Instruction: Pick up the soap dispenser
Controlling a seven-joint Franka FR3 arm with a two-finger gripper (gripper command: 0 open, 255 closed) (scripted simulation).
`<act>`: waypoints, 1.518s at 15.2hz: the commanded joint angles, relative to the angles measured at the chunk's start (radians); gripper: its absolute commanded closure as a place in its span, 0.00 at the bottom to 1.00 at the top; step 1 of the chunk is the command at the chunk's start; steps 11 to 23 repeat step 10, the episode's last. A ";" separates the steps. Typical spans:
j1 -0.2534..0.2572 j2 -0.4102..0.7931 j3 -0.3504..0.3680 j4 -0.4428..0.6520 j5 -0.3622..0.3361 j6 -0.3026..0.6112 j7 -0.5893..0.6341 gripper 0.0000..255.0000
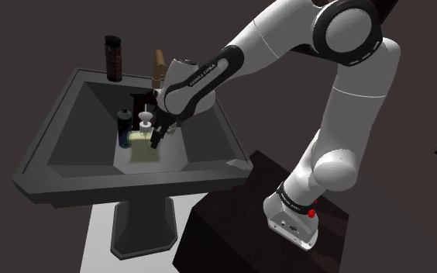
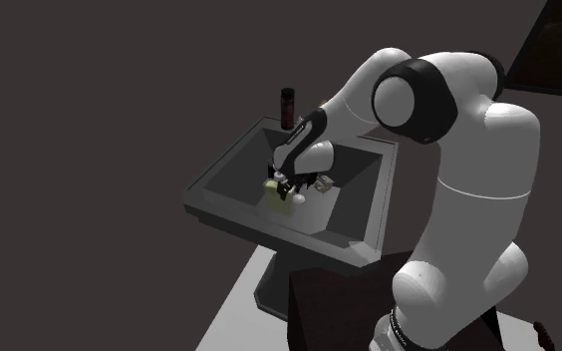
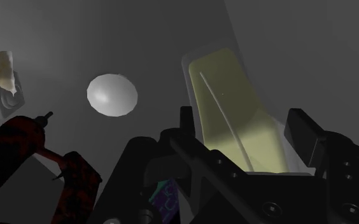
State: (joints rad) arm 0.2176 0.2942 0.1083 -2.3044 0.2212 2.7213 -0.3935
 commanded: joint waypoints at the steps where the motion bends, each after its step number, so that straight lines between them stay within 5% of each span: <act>1: 0.001 -0.026 -0.002 0.000 -0.005 -0.026 0.007 1.00; 8: 0.003 -0.107 -0.008 0.006 -0.018 -0.112 0.026 1.00; 23: 0.003 -0.108 -0.008 0.006 -0.019 -0.114 0.026 1.00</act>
